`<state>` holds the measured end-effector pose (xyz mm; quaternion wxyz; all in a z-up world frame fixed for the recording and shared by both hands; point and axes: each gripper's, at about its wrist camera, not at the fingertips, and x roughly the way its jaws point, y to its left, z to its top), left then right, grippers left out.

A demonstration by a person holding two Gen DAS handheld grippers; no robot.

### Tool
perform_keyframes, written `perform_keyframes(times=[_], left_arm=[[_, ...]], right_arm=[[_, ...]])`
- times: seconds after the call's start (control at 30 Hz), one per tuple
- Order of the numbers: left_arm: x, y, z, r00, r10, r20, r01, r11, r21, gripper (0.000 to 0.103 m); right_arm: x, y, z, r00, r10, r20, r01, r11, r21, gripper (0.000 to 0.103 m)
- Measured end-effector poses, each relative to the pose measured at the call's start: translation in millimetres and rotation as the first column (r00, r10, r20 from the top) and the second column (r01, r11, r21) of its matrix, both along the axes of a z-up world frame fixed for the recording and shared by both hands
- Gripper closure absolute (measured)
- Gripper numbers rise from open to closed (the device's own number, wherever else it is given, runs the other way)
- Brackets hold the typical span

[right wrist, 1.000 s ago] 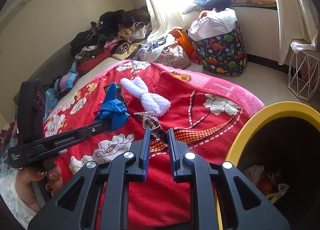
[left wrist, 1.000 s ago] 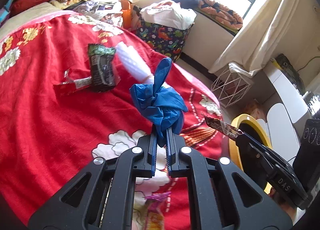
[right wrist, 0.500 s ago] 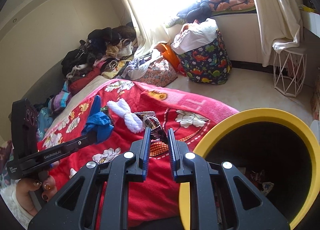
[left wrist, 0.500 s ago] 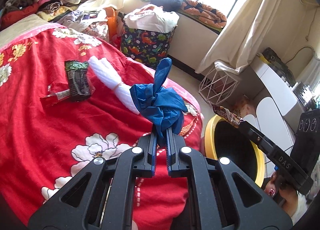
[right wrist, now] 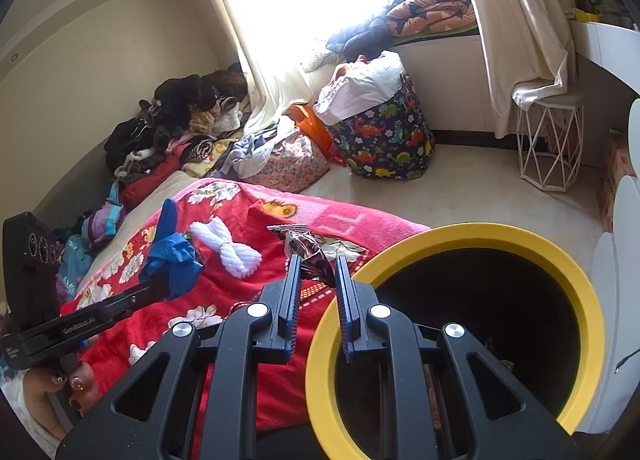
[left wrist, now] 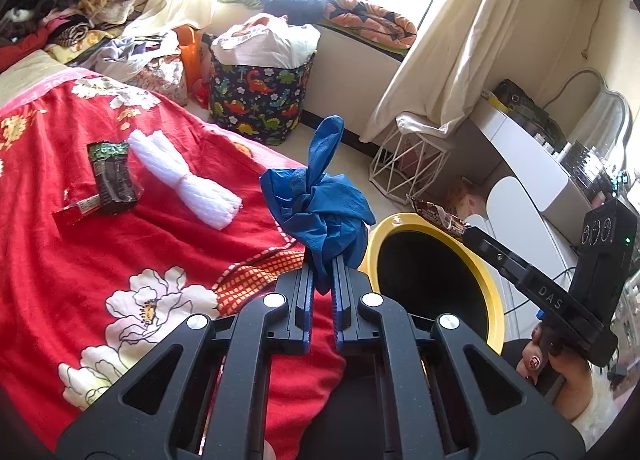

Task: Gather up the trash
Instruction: 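Carry the blue bag and brown wrapper over the bin with both tools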

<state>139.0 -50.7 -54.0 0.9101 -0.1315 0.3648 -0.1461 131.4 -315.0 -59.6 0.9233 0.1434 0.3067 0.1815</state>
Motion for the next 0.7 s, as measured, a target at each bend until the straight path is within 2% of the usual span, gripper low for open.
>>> perform_keyframes(times=[0.7], left_arm=[[-16.2, -35.0, 10.2, 0.994, -0.104, 0.031, 0.103, 0.995, 0.012, 0.099]], right_arm=[[-18.9, -56.3, 4.7, 0.992, -0.126, 0.008, 0.125, 0.992, 0.016, 0.087]])
